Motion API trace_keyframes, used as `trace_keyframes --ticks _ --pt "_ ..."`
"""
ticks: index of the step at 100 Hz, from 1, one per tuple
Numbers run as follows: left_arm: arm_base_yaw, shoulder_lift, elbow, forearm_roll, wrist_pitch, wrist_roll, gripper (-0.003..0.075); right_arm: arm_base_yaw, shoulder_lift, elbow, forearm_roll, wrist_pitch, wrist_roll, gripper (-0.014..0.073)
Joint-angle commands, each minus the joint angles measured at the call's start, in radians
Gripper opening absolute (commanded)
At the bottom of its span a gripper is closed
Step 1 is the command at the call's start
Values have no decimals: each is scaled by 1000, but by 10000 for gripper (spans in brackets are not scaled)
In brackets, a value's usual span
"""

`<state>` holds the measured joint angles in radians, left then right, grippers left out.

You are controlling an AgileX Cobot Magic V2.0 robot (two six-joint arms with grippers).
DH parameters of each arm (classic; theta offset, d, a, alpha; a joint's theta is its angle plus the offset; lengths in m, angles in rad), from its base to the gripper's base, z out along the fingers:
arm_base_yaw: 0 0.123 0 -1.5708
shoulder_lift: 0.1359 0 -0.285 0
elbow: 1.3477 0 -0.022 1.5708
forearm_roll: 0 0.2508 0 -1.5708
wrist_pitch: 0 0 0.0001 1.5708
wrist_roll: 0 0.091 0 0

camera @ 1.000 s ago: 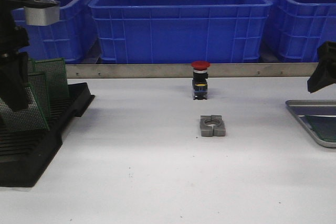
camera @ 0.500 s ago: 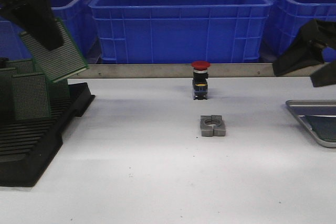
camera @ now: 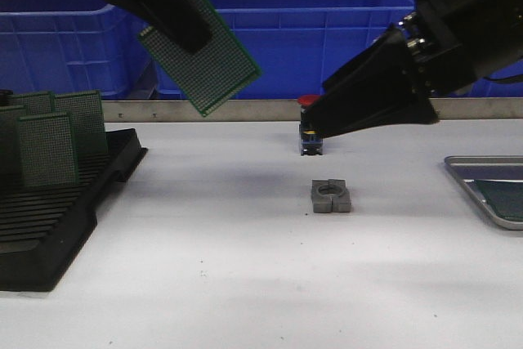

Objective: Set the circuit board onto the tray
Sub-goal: 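Pass the second board from the left gripper to the right gripper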

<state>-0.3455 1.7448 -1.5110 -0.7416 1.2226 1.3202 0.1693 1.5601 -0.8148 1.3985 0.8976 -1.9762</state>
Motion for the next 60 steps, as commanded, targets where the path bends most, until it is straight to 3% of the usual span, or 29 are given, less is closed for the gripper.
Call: trace_keyframes --ticks 1,33,47,54,60 --pt "-34 -46 -33 -102 63 -10 -20 37 -39 -28 43 46 -48 645" --pt "-92 -46 -33 -108 63 -10 -20 63 -39 -28 251 40 -48 645" --pt "-93 -46 -33 -108 63 -10 -20 63 -38 -28 270 77 -48 642" --pt "-93 -46 -33 -110 63 -10 -20 63 -38 -28 270 87 -48 603" --pt "-93 -46 -33 -109 63 -10 -20 63 -37 -28 270 86 -48 518"
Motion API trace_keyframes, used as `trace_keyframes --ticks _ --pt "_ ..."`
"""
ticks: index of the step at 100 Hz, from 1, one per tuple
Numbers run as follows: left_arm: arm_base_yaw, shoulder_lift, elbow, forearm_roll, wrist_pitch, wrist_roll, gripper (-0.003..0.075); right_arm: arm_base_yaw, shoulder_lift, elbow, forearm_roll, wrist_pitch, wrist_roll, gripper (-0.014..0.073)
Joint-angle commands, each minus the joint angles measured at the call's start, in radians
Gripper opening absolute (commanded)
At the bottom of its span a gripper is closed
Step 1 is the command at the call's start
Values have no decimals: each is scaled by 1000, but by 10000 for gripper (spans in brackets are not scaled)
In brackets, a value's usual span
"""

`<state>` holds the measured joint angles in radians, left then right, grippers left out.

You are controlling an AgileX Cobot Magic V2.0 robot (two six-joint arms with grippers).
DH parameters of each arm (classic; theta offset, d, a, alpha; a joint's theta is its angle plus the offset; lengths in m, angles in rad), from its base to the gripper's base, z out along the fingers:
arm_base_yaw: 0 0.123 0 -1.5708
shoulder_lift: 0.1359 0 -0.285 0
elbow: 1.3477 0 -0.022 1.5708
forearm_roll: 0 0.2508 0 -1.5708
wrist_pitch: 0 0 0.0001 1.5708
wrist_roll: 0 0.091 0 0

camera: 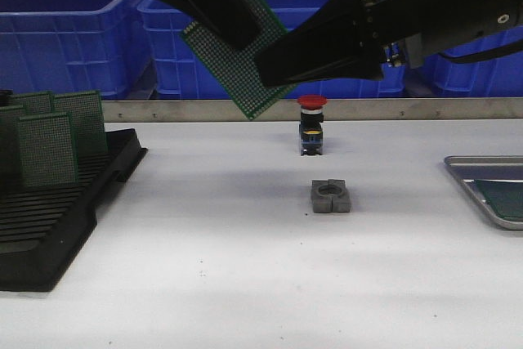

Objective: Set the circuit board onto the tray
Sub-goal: 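Pass the second board from the left gripper to the right gripper, then lower the second board onto the silver tray with the right gripper and release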

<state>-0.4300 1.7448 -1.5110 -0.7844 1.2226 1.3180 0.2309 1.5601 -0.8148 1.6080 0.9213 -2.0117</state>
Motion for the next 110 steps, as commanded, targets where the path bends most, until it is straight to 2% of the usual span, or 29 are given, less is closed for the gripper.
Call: trace_keyframes --ticks 1,18,30,43,50,60,72,79,85,95,110 --pt "-9 -46 -33 -66 63 -8 -20 1 -37 -28 61 60 -12 506" --pt "-9 -46 -33 -68 63 -8 -20 1 -37 -28 61 58 -12 120" --pt "-9 -46 -33 -68 63 -8 -20 1 -37 -28 61 58 -11 -77" --pt "-9 -46 -33 -70 63 -8 -13 1 -37 -28 61 58 -11 -69" --pt "-9 -46 -33 -73 63 -8 38 1 -37 -28 61 58 -11 -69" --pt "-9 -46 -33 -75 63 -8 193 1 -37 -28 61 58 -11 -69" --pt "-9 -46 -33 -75 51 -8 442 1 -37 -27 59 58 1 -69" --pt "-9 -46 -33 -71 26 -8 529 1 -37 -25 52 58 46 -69" --pt "-9 -46 -33 -71 12 -8 557 1 -35 -25 32 53 129 -69" --pt "-9 -46 -33 -65 -10 -8 557 0 -29 -25 10 5 319 -69" --pt "-9 -46 -33 -65 -50 -8 557 -5 -22 -25 -81 -77 506 -69"
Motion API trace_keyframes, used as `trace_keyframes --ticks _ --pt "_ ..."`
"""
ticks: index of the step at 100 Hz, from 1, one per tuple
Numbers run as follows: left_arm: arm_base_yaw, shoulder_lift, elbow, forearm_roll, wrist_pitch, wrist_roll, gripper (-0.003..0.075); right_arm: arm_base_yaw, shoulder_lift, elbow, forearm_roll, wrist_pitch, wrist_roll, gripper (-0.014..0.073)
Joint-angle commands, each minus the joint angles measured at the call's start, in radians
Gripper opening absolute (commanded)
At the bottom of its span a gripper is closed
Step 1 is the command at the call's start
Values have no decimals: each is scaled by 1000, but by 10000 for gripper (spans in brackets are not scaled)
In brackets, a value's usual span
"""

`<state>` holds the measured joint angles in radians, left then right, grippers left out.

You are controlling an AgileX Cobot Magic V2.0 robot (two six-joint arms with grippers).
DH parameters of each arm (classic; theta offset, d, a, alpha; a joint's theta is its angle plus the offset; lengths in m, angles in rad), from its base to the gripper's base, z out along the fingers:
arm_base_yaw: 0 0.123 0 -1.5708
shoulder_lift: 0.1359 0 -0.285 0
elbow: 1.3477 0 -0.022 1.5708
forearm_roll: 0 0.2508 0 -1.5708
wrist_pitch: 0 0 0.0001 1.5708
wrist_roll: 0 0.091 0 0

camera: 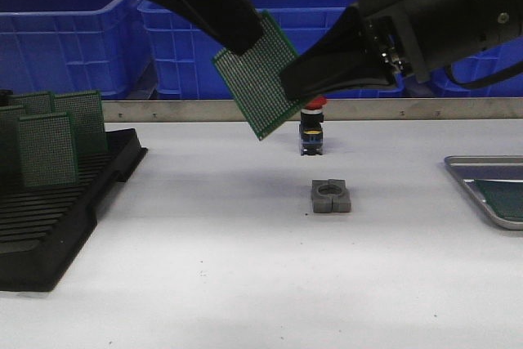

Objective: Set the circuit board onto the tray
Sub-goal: 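Lower the second board onto the silver tray with the right gripper and release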

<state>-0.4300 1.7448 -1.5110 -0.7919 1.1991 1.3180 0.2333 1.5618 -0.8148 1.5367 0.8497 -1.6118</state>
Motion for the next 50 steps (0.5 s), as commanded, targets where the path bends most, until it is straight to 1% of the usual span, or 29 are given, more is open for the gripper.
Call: trace_keyframes --ticks 1,12,19,36,50 --pt "-9 -46 -33 -57 -28 -8 557 -8 -23 -25 -14 -13 123 -69" --pt "-9 -46 -33 -57 -31 -8 556 -19 -10 -25 -93 -81 224 -69" --pt "-9 -46 -33 -57 -31 -8 556 -33 -1 -25 -121 -128 286 -69" --pt "-9 -46 -33 -57 -31 -8 556 -106 6 -25 -124 -247 406 -69" --pt "-9 -46 -33 -57 -26 -8 556 -201 6 -25 -124 -317 439 -68"
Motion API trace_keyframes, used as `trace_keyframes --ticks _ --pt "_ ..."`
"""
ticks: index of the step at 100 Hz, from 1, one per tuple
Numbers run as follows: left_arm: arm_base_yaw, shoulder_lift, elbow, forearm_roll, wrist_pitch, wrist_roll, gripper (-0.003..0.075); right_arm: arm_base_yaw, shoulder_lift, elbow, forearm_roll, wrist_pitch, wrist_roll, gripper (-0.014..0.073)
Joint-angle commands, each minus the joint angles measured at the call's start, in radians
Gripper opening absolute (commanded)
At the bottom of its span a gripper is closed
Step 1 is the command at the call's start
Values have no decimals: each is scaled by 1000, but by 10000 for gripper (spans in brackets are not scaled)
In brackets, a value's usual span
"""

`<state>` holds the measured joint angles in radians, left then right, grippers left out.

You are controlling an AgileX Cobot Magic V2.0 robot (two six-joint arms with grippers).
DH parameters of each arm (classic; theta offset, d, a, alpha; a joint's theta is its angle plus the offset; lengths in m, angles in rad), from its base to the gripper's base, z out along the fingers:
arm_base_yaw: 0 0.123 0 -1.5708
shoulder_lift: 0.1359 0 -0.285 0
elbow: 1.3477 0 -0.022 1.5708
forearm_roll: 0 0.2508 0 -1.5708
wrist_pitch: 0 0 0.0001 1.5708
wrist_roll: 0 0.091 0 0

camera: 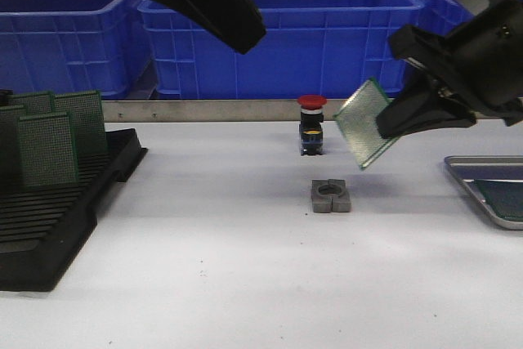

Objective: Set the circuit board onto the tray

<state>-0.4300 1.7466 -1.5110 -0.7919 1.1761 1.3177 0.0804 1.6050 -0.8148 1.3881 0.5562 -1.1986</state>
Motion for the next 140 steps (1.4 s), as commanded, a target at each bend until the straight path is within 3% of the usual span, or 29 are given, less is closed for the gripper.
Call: trace_keyframes --ticks 1,31,74,79,98,105,128,140 --pt "-9 -48 -33 -57 -3 -8 556 -59 -37 -25 24 -26 28 -68" --pt "-9 -48 -33 -57 -3 -8 556 -241 -24 -25 23 -87 37 -68" --pt "-9 -48 -33 -57 -3 -8 556 -277 52 -25 22 -152 37 -57" --pt "-9 -48 -33 -57 -3 -8 556 -277 53 -25 22 -161 37 -10" --pt "-9 -48 -33 -57 -3 -8 556 -277 53 -25 22 -169 37 414" --pt "-9 -48 -33 -57 -3 -8 556 -277 53 -25 22 -172 37 503" --pt "-9 -48 -33 -57 -1 -14 544 -277 43 -25 3 -175 32 519" --pt "-9 -48 -33 -57 3 -14 469 -277 19 -26 -56 -169 28 484"
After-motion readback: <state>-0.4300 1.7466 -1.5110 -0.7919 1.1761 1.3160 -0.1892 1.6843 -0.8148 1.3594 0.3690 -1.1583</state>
